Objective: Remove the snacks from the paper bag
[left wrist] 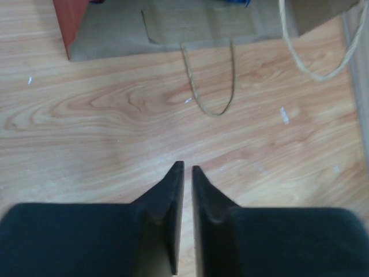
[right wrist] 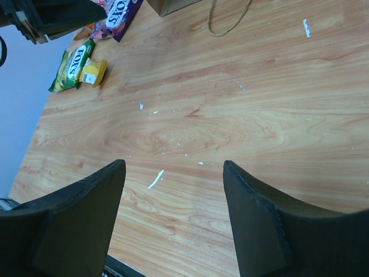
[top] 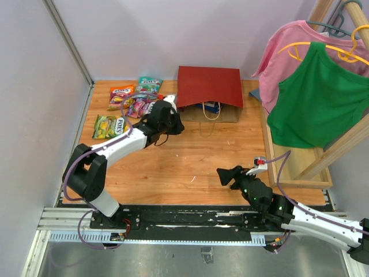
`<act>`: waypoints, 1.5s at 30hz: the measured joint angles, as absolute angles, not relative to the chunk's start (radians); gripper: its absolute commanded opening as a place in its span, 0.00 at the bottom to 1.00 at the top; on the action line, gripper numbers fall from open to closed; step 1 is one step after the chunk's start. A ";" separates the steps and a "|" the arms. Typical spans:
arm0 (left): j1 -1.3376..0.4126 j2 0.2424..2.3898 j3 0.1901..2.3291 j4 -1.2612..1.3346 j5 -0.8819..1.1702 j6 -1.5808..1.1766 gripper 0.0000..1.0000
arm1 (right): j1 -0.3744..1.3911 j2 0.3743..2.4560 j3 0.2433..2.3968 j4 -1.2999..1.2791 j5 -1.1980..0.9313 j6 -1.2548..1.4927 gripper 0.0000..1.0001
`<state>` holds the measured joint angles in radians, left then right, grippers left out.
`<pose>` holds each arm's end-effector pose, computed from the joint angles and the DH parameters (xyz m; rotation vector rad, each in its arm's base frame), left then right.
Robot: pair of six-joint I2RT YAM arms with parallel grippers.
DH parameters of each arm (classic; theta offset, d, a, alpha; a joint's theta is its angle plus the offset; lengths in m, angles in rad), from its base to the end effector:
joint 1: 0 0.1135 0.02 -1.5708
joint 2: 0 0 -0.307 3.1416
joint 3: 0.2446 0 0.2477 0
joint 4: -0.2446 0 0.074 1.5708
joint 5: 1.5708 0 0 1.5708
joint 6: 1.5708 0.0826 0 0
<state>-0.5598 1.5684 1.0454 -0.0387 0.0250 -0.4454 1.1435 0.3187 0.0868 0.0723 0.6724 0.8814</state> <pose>0.3293 -0.2088 0.2690 0.1407 2.1912 -0.6081 0.0937 0.0815 0.1908 0.2813 1.7620 0.9190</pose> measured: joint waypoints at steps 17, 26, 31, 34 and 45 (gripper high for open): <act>-0.650 1.960 1.434 -0.160 0.083 -0.325 0.04 | 1.142 0.277 0.089 0.000 0.674 0.840 0.70; -0.651 2.073 1.642 -0.158 0.170 -0.316 0.30 | 1.142 0.141 0.091 -0.090 0.675 0.836 0.70; -0.651 2.085 1.725 -0.138 0.181 -0.318 0.62 | 1.142 0.134 0.093 -0.121 0.674 0.832 0.69; -0.651 2.082 1.734 -0.099 0.176 -0.318 0.74 | 1.142 0.141 0.093 -0.128 0.674 0.830 0.69; -0.651 2.157 1.952 -0.153 0.046 -0.266 0.79 | 1.142 0.219 0.111 -0.106 0.666 0.808 0.69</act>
<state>-0.6514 2.1574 1.9518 -0.1532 0.0456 -0.2657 1.1423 0.2192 0.1108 -0.1059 0.6659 0.8082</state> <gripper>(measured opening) 0.780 0.695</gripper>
